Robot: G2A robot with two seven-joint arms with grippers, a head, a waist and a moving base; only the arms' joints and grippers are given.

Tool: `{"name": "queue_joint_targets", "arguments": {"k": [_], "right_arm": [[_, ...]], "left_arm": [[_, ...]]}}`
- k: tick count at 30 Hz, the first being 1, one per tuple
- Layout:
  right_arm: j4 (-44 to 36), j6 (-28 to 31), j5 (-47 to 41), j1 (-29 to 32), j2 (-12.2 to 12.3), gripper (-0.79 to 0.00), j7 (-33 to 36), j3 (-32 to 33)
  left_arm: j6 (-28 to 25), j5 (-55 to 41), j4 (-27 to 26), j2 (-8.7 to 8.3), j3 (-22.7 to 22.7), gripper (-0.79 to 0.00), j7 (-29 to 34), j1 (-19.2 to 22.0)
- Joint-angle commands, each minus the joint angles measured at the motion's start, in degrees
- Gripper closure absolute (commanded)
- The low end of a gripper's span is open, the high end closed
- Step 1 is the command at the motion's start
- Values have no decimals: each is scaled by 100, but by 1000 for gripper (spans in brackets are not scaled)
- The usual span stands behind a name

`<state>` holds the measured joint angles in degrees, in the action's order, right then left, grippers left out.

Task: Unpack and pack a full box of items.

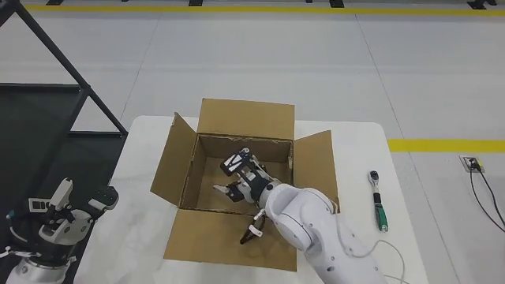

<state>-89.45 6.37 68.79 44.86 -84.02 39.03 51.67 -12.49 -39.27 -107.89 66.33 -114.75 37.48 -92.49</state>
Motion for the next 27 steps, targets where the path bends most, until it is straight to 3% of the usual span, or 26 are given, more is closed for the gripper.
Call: {"name": "queue_joint_targets", "arguments": {"k": [1,14,19,27], "right_arm": [[9,-3,-3,-7,-1,-785,2,-4],[-39,177,-286,26,-11,-785,-236,123],[-1129,-85,56,589,107,-785,-650,662],[-3166,-297,489,2072,350,-785,-1058,2109]], "left_arm": [[0,0,0,0,0,-785,0,0],[0,0,0,0,0,-785,0,0],[0,0,0,0,0,-785,0,0],[0,0,0,0,0,-785,0,0]]}}
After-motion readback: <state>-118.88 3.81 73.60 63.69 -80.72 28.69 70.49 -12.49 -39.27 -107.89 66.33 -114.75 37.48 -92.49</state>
